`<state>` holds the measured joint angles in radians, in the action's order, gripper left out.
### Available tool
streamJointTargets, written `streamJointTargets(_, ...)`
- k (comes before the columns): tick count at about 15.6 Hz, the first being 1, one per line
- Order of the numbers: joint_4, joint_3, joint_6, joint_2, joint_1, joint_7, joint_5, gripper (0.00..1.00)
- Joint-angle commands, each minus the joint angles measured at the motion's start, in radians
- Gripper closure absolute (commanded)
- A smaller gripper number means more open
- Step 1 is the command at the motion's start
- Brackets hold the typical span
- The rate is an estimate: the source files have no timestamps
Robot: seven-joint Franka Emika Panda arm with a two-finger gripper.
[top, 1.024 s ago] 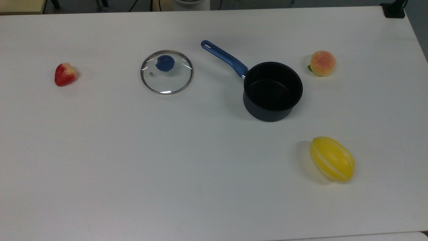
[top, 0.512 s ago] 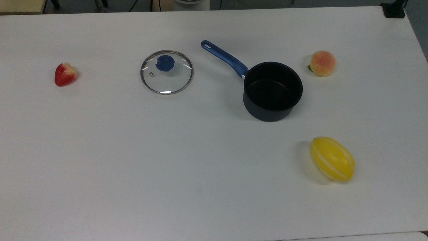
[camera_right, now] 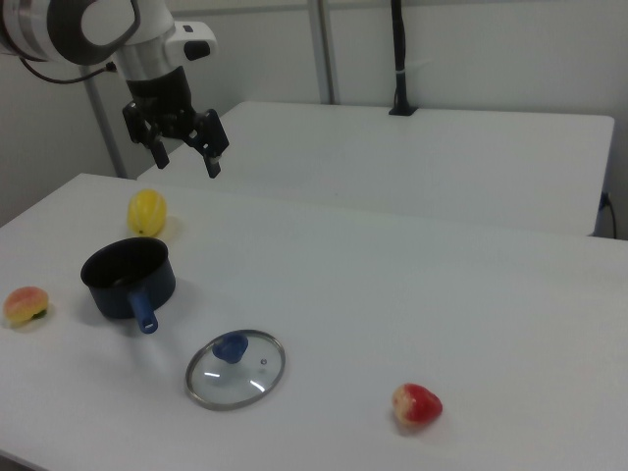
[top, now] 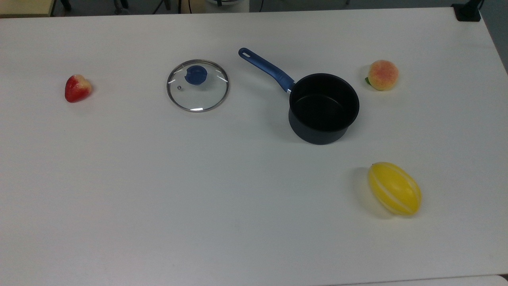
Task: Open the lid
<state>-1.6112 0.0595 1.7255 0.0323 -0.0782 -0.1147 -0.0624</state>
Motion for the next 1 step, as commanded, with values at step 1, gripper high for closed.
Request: streamJointTargets(1,-0.026,0.0,0.017,0.015,0.001,-0.026,-0.011,0.0)
